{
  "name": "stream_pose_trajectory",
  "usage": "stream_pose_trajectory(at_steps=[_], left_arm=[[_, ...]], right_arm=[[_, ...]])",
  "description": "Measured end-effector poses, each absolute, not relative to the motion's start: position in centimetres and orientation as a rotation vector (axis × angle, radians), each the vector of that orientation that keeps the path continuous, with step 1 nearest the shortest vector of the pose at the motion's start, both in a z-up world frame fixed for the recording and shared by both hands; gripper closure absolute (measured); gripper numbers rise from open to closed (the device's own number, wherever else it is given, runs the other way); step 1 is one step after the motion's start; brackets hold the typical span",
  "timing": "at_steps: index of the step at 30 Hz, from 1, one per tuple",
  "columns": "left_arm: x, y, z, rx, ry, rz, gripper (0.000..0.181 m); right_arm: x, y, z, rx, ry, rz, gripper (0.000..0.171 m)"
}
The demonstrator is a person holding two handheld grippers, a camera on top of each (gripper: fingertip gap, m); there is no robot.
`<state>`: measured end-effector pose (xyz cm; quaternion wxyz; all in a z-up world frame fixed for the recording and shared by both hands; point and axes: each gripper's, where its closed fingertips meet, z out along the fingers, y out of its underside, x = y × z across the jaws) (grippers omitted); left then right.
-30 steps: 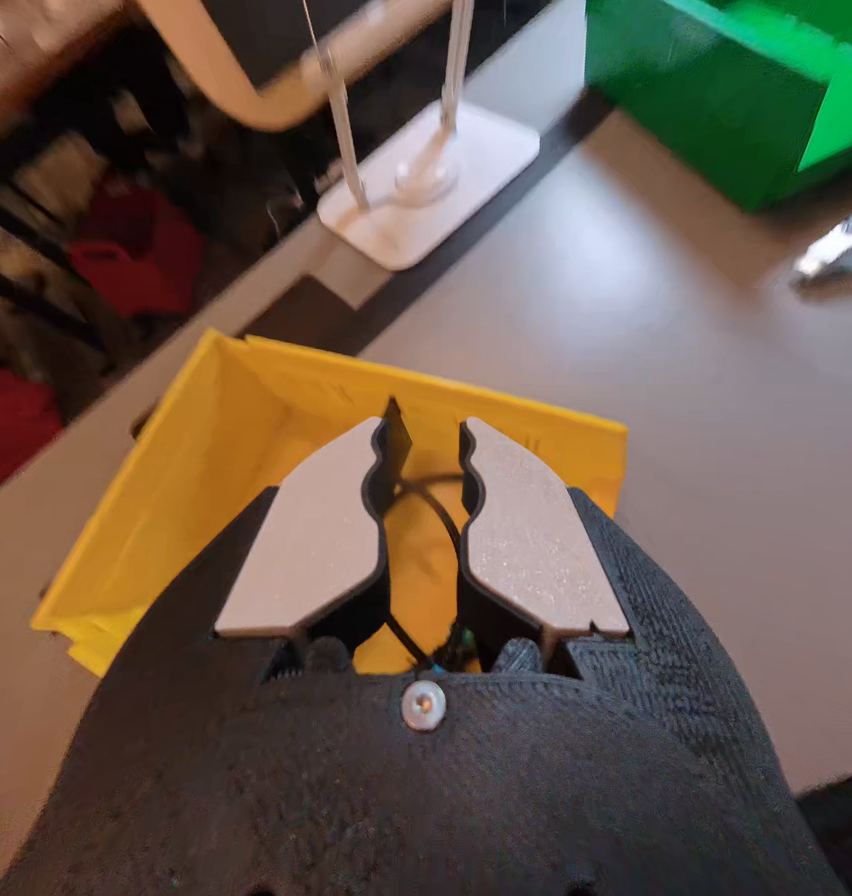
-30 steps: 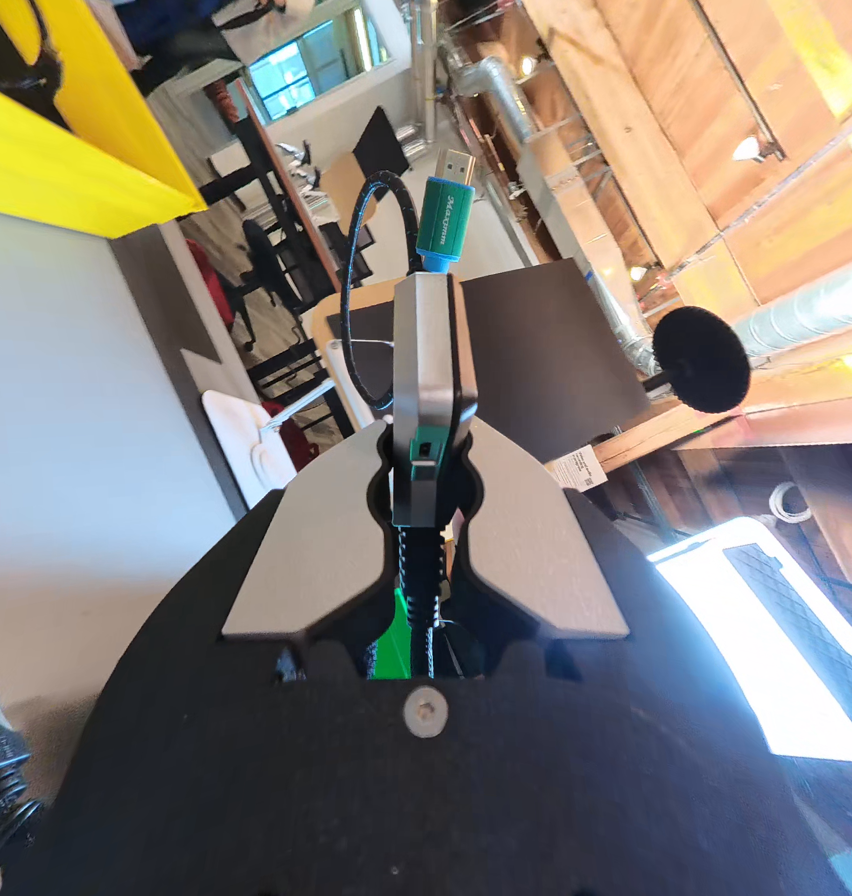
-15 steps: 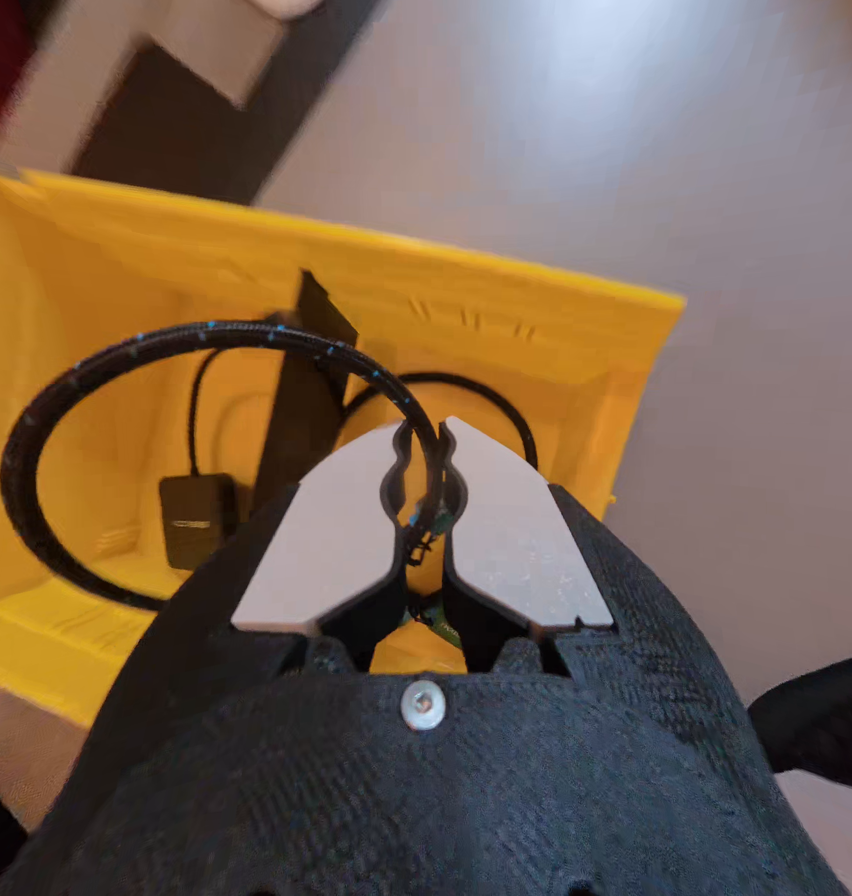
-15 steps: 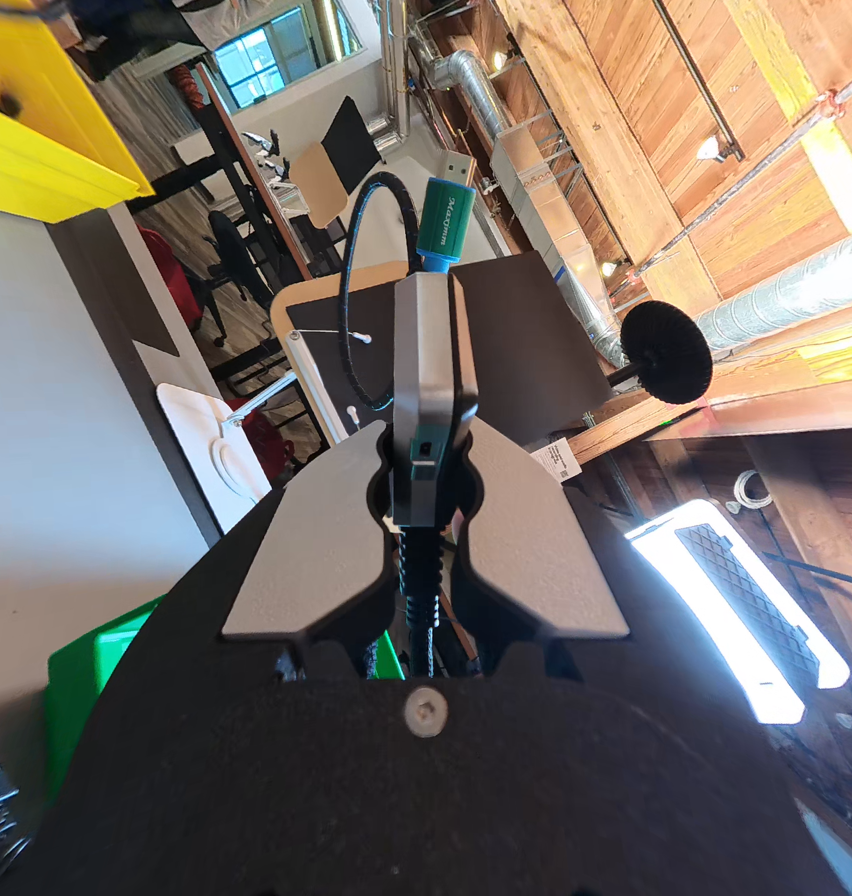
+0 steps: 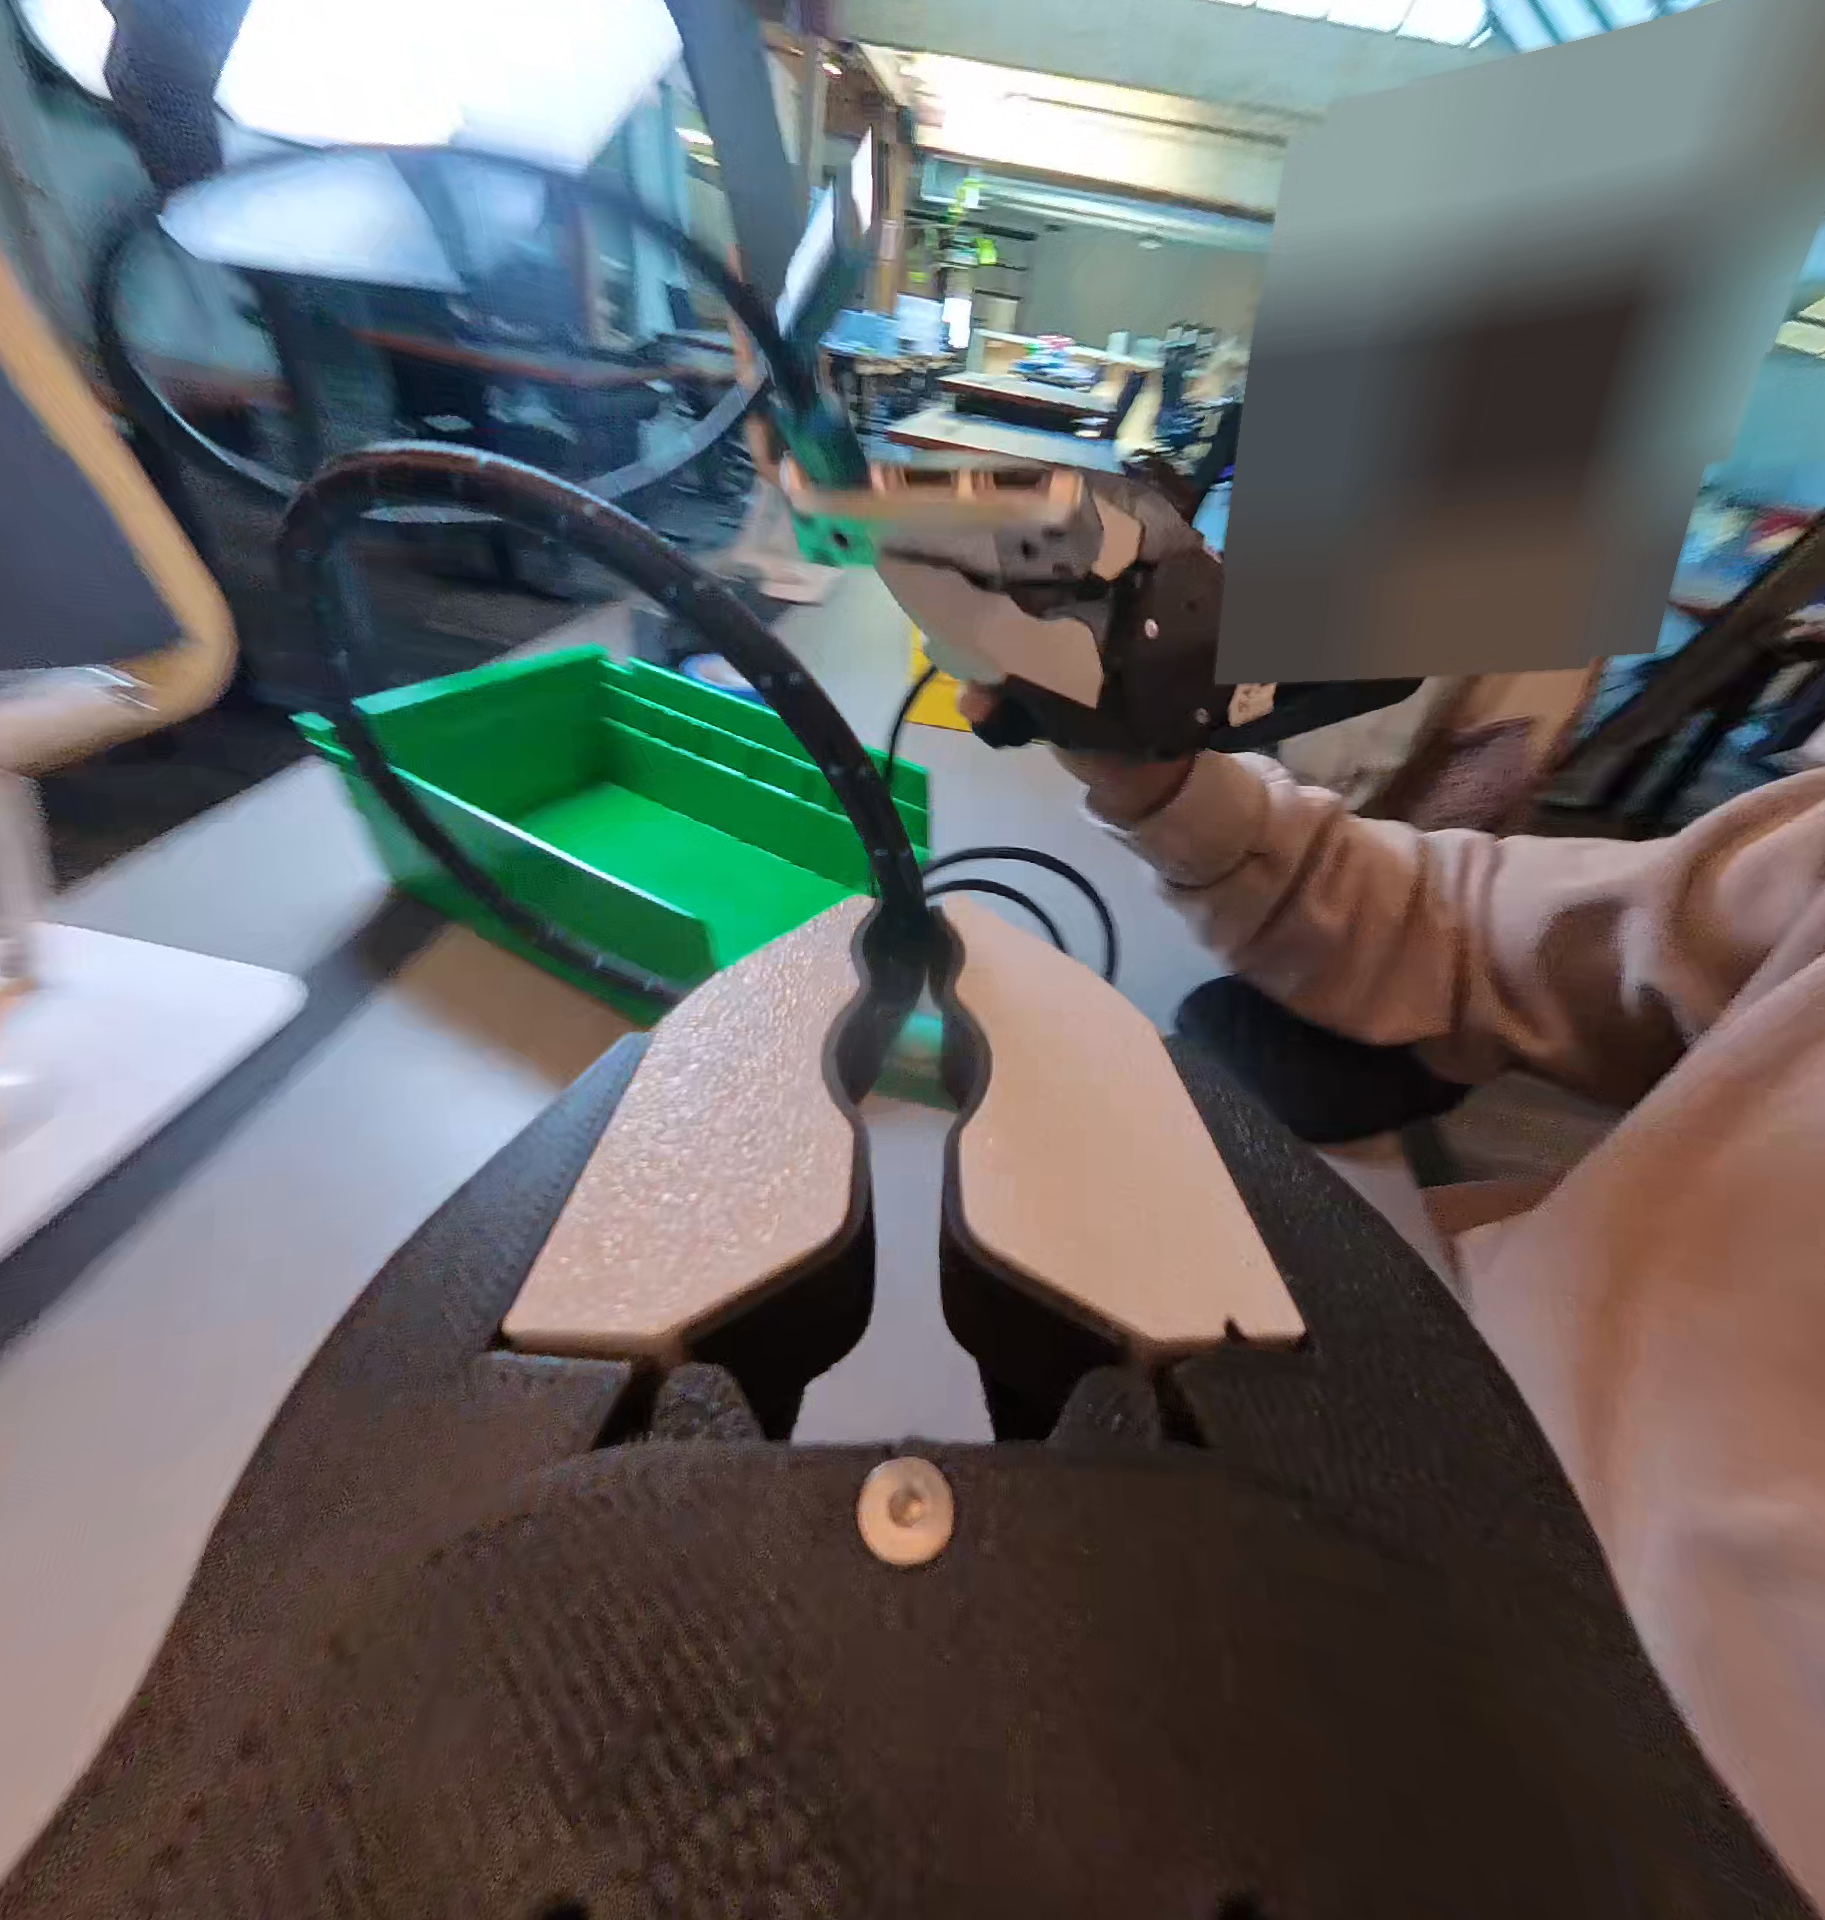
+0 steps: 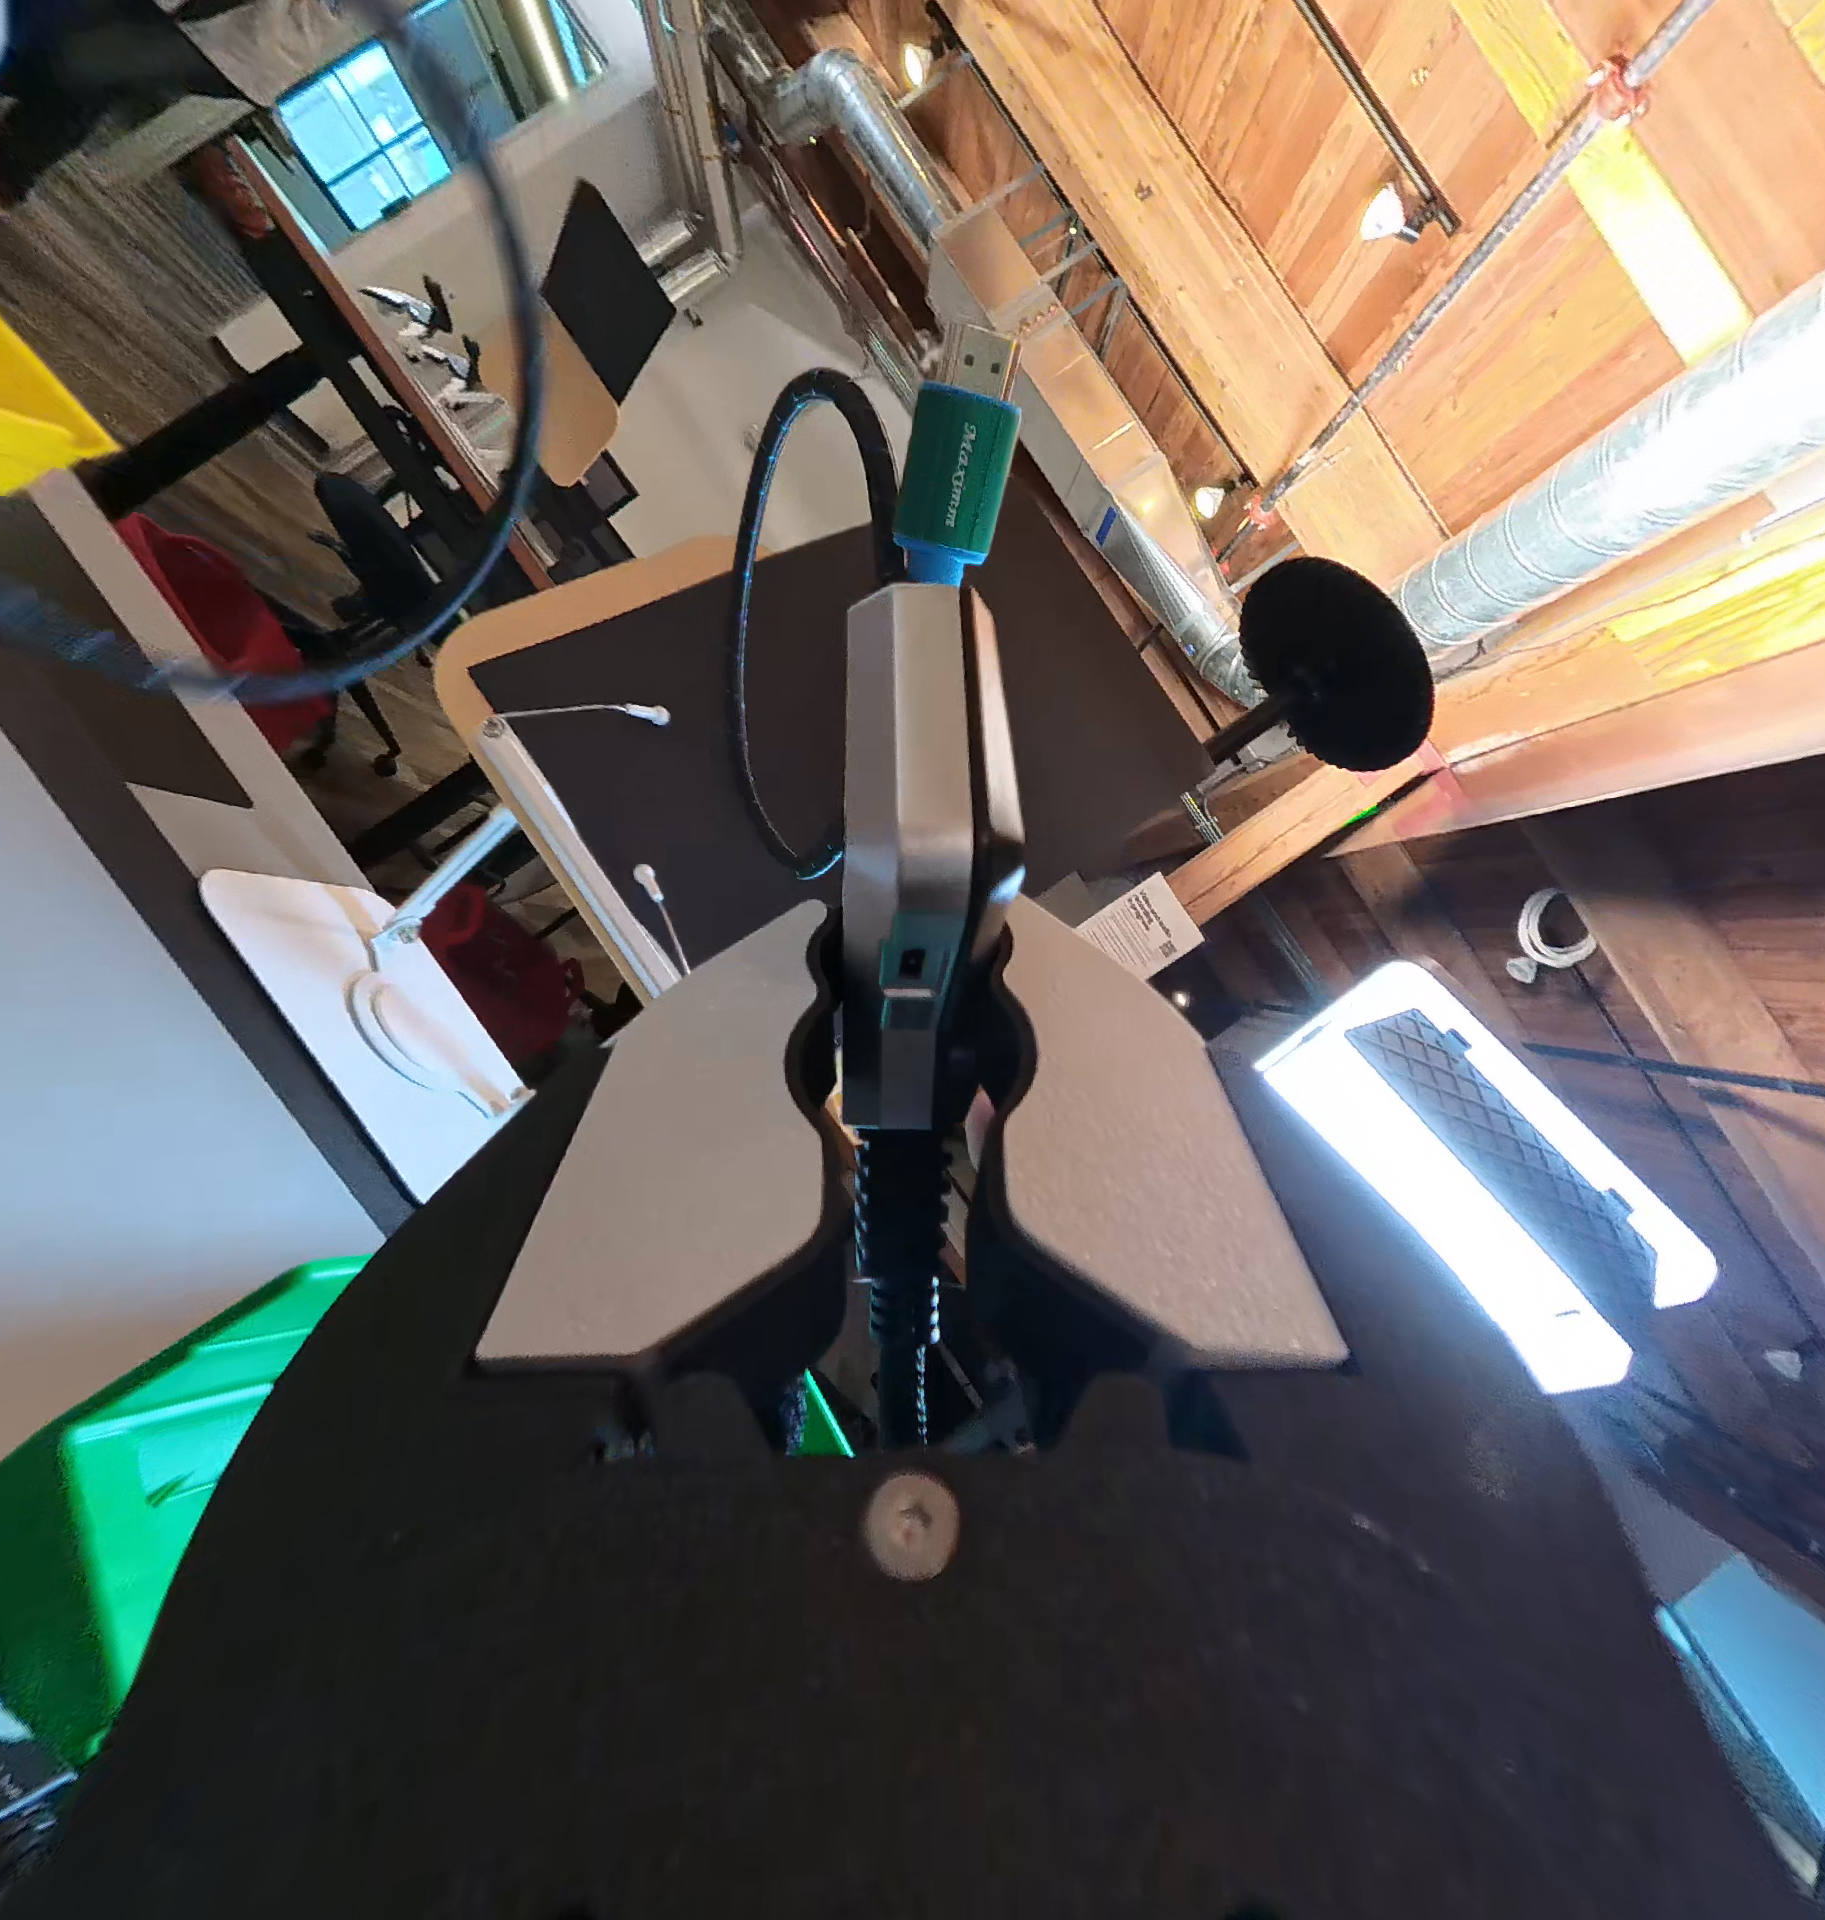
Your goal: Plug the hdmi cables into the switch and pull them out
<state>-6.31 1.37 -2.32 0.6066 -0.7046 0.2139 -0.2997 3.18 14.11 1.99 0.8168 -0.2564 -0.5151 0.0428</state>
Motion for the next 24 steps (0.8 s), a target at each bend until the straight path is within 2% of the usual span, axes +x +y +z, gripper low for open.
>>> stream_pose_trajectory(at_steps=[4,7,13,17,19,24], left_arm=[[-1.5,5.5,-10.6,-1.803,0.412,-1.028,0.174],[-0.6,6.2,-15.3,-1.959,0.394,-1.072,0.172],[-4.1,4.8,-16.4,-2.117,0.444,-0.880,0.169],[-8.8,2.7,-19.1,-2.381,0.608,-0.393,0.154],[-10.1,2.0,-18.5,-2.407,0.701,-0.167,0.154],[-7.2,1.3,-17.7,-2.291,1.051,0.036,0.151]], right_arm=[[3.6,15.9,1.9,-0.577,-1.085,0.075,0.150],[4.0,16.8,1.8,-0.589,-1.085,0.058,0.150],[4.0,17.9,1.3,-0.623,-1.094,0.076,0.149],[3.8,17.7,0.9,-0.620,-1.111,0.063,0.149],[3.7,17.6,0.8,-0.615,-1.117,0.060,0.149],[3.4,17.4,0.4,-0.615,-1.131,0.070,0.149]])
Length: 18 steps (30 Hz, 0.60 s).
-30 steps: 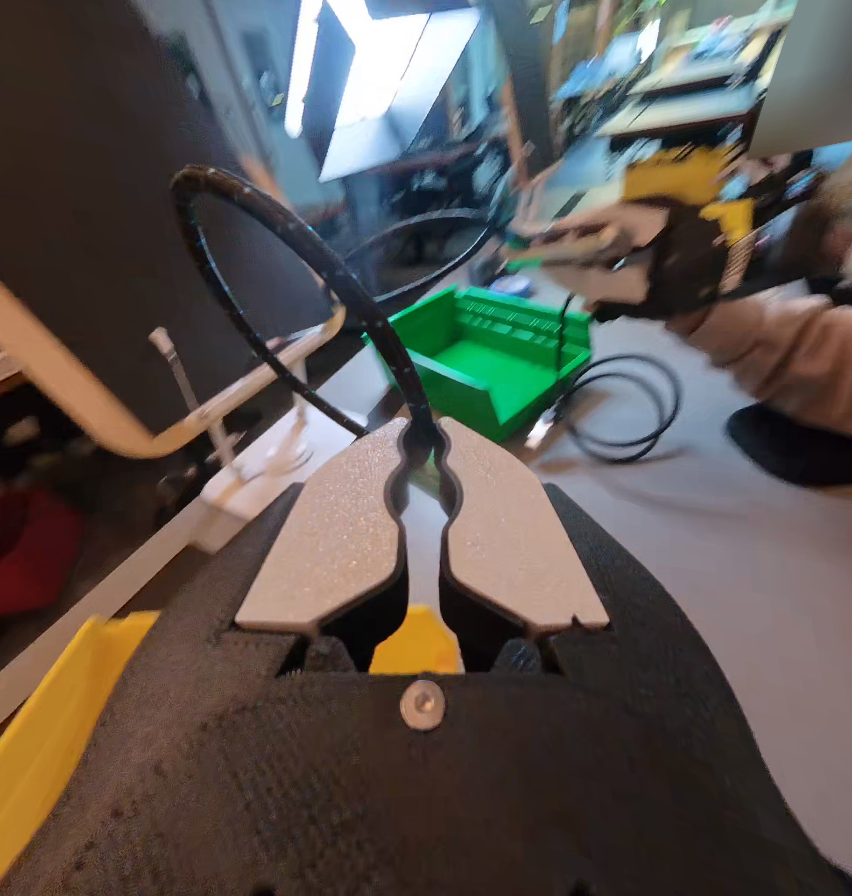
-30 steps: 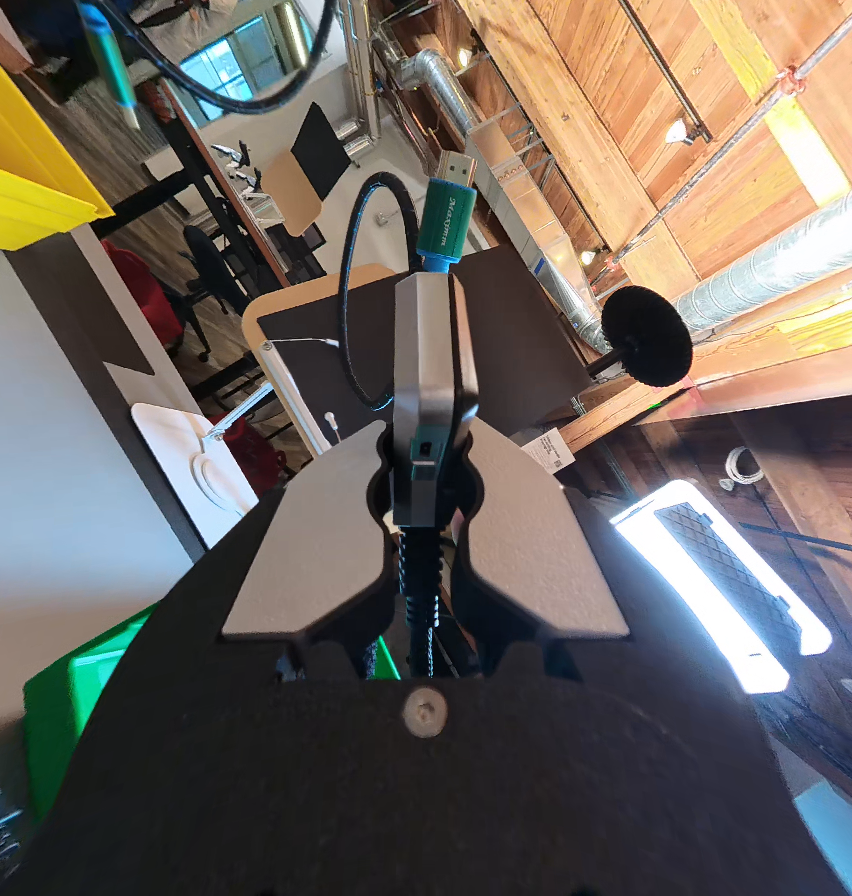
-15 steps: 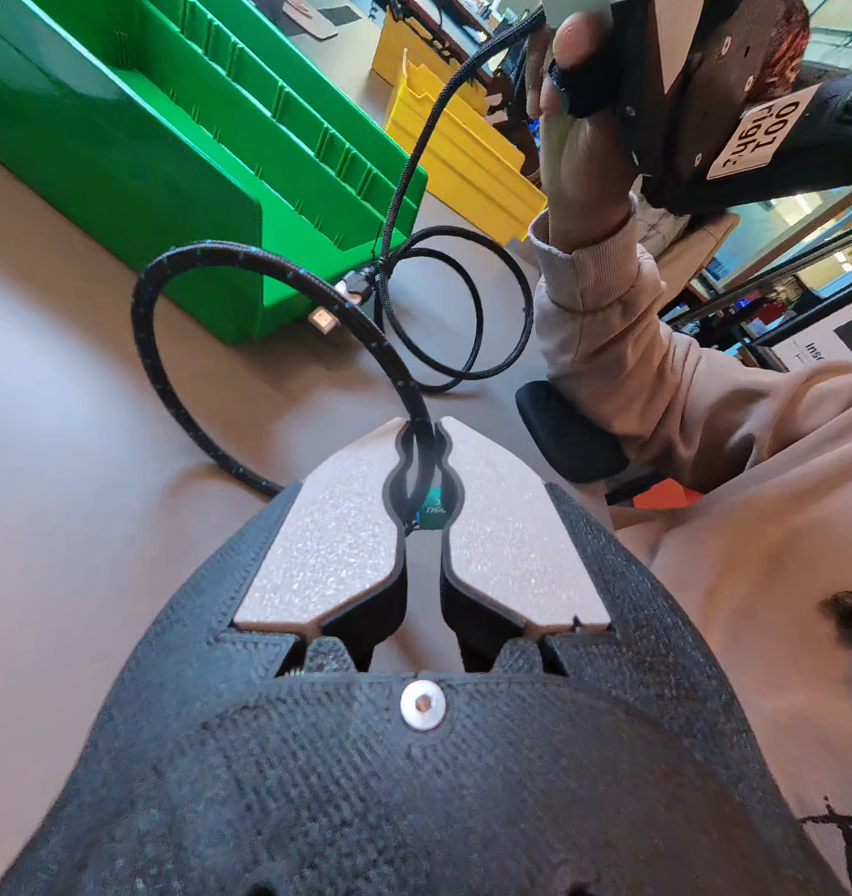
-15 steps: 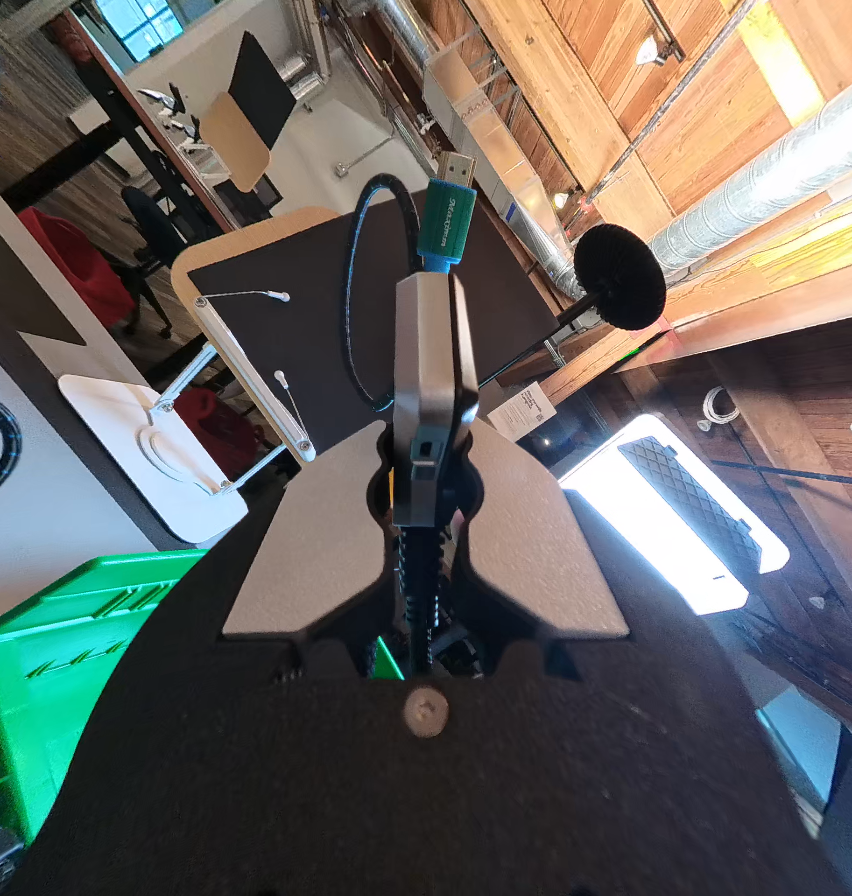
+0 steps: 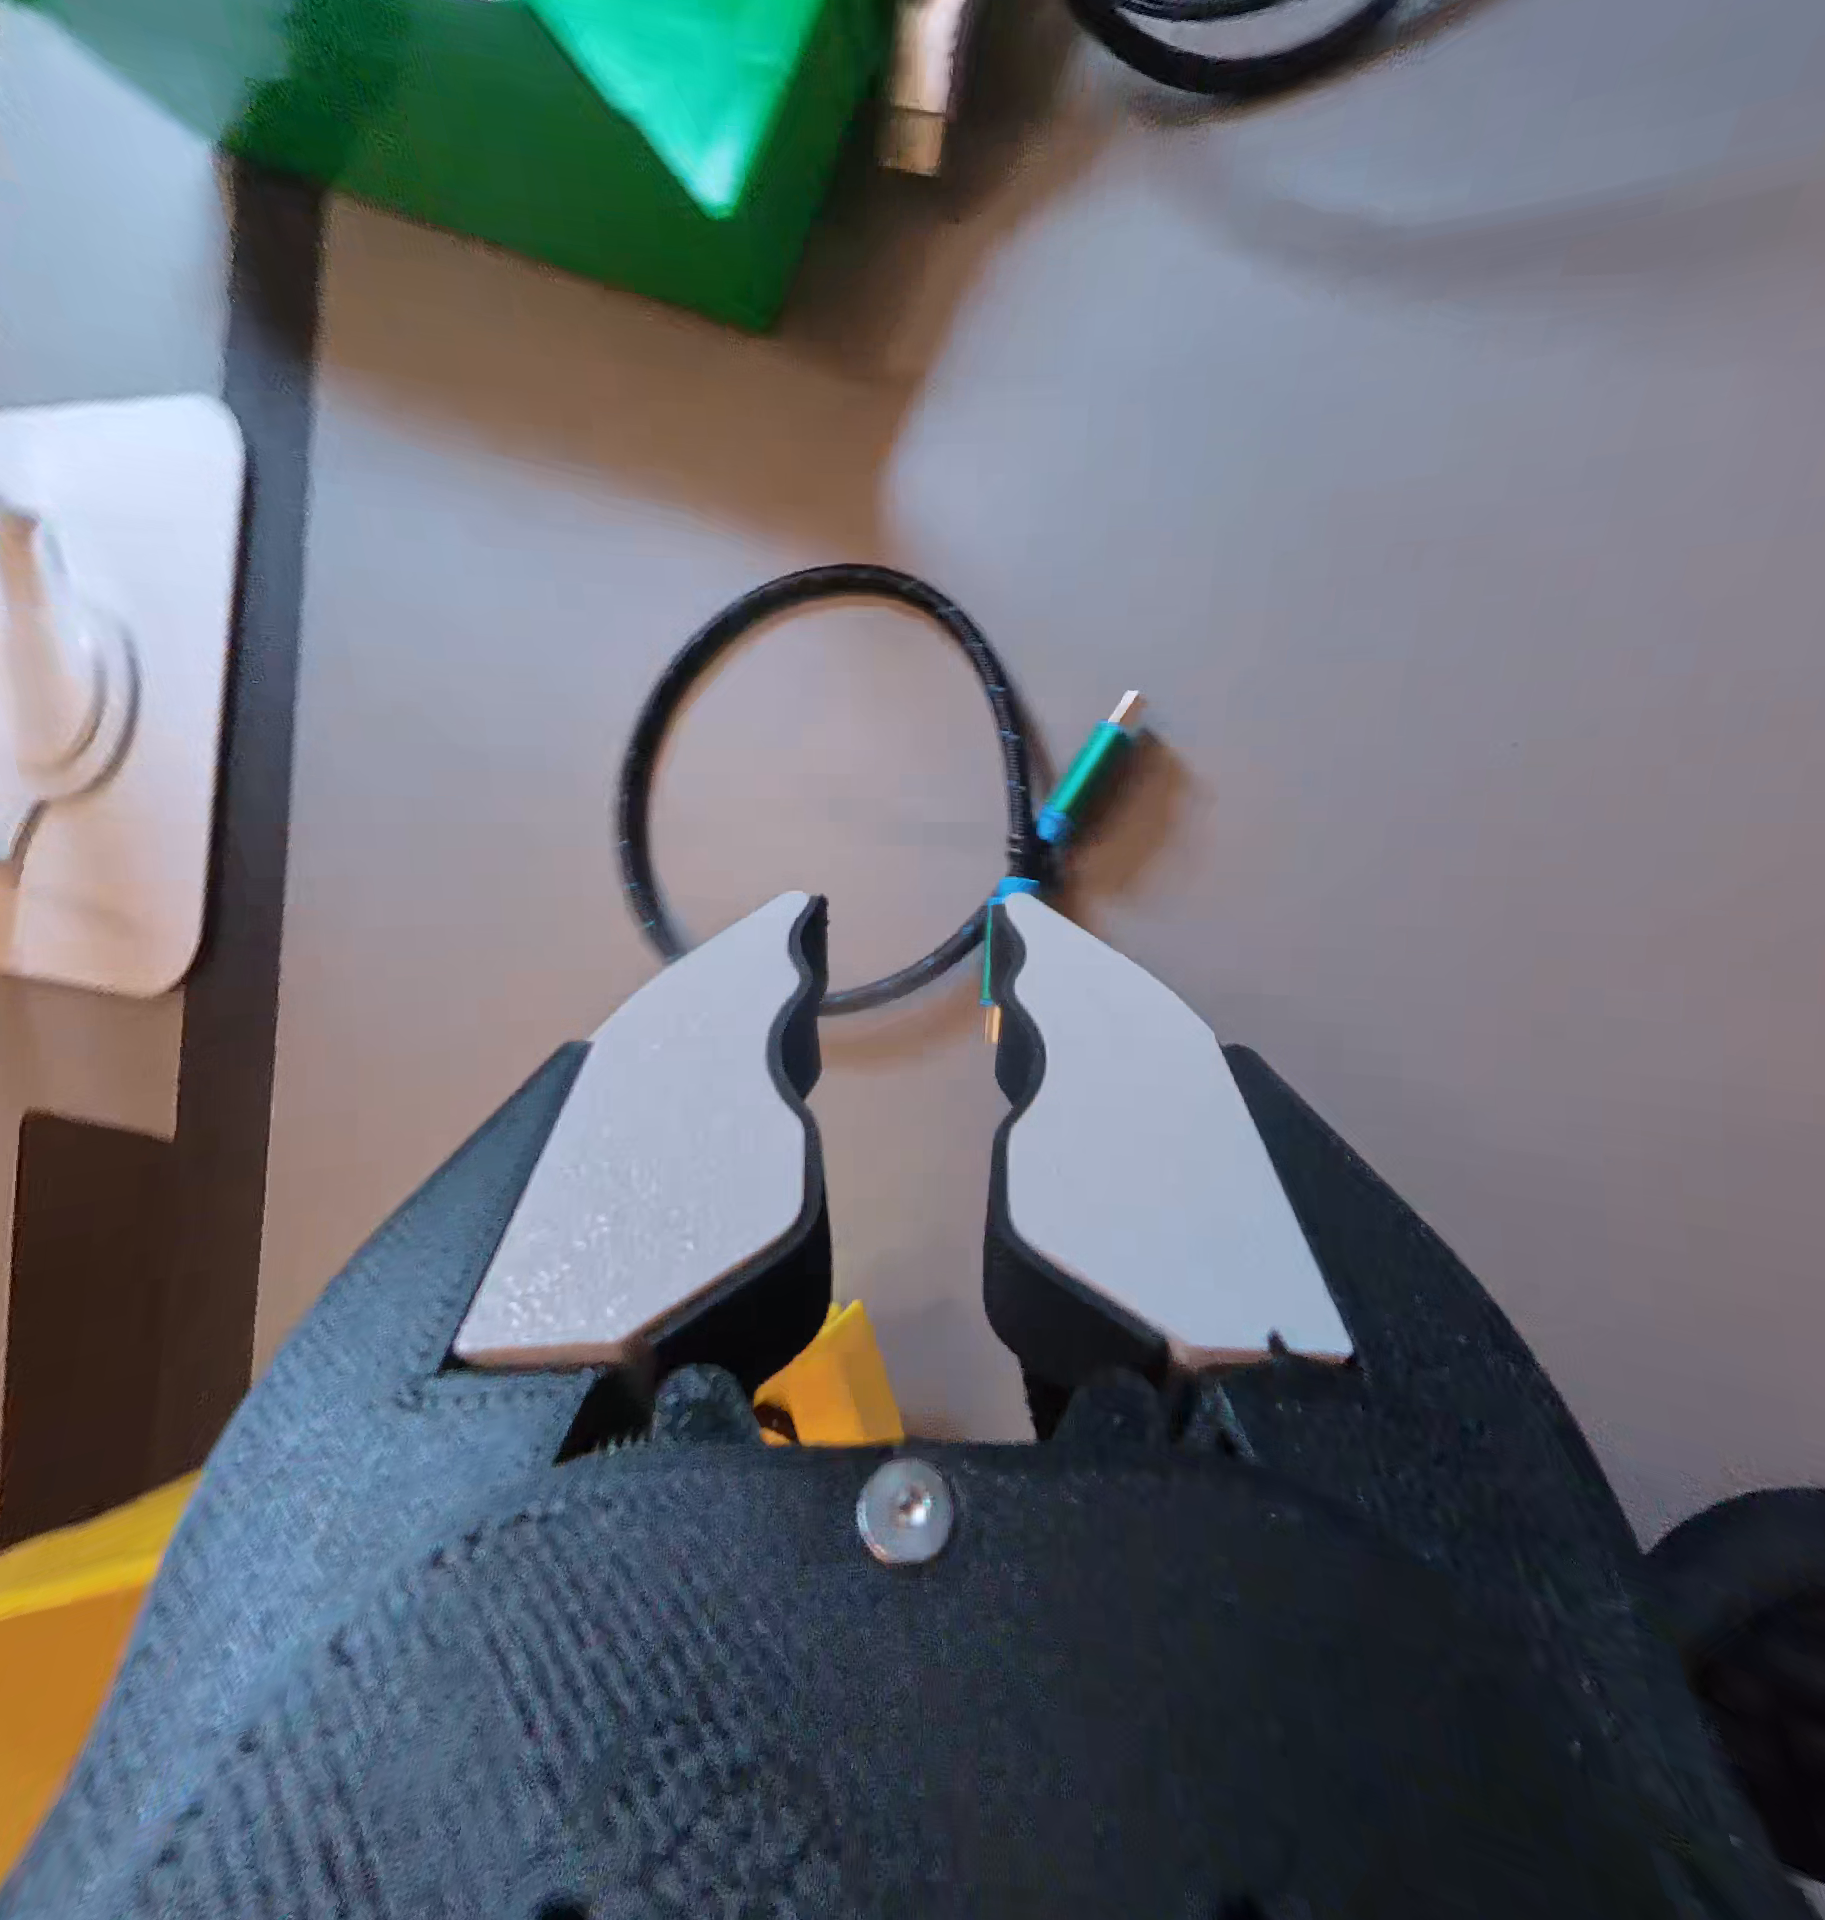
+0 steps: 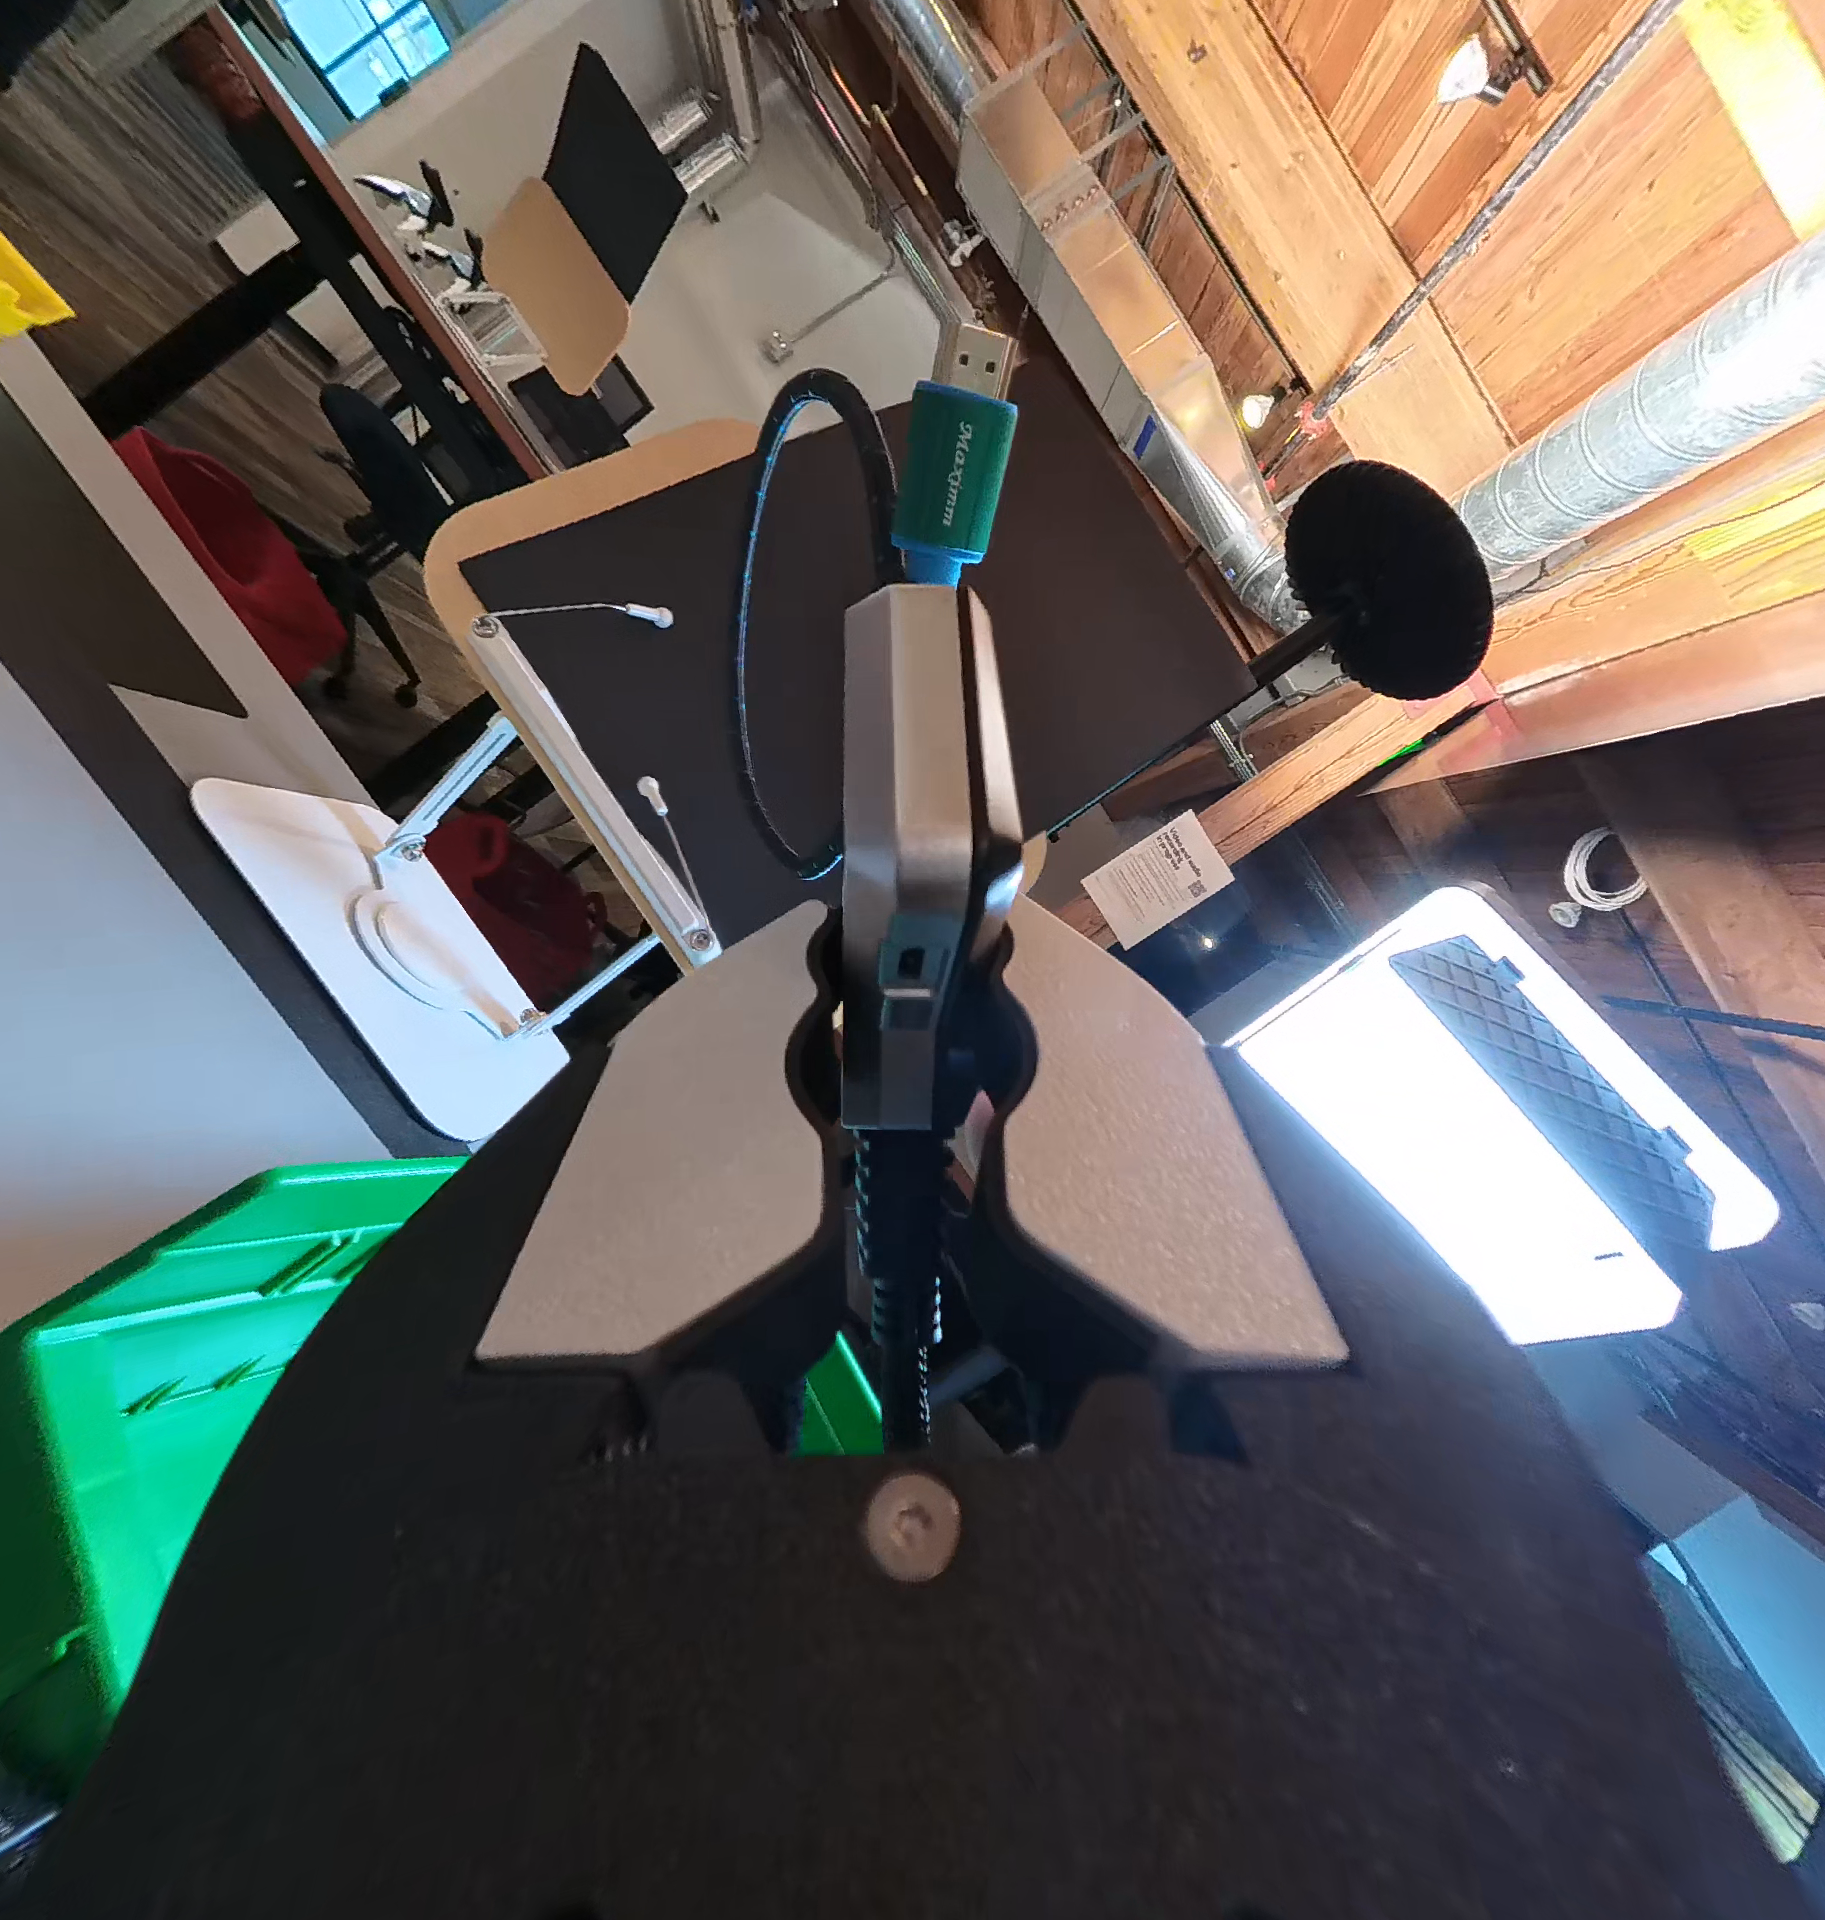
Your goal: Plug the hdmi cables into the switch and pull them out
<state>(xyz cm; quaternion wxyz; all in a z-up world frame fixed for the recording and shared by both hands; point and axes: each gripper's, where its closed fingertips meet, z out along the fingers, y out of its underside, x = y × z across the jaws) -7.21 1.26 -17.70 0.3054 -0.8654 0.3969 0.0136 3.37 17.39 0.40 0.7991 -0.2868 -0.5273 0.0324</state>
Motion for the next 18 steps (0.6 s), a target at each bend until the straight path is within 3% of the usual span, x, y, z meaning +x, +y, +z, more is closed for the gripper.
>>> stream_pose_trajectory(at_steps=[8,11,15,18], left_arm=[[-4.7,1.5,-25.9,-2.425,1.325,-0.067,0.132],[-3.6,2.5,-26.0,-2.352,1.283,-0.182,0.157],[-5.1,3.5,-25.5,-2.371,1.236,-0.032,0.160],[-6.8,5.8,-21.7,-2.297,0.976,0.063,0.161]], right_arm=[[2.9,16.6,0.0,-0.588,-1.173,0.079,0.149],[2.6,16.3,-0.4,-0.576,-1.195,0.088,0.149],[2.4,16.1,-1.1,-0.561,-1.225,0.074,0.149],[2.3,16.0,-1.5,-0.550,-1.249,0.053,0.149]])
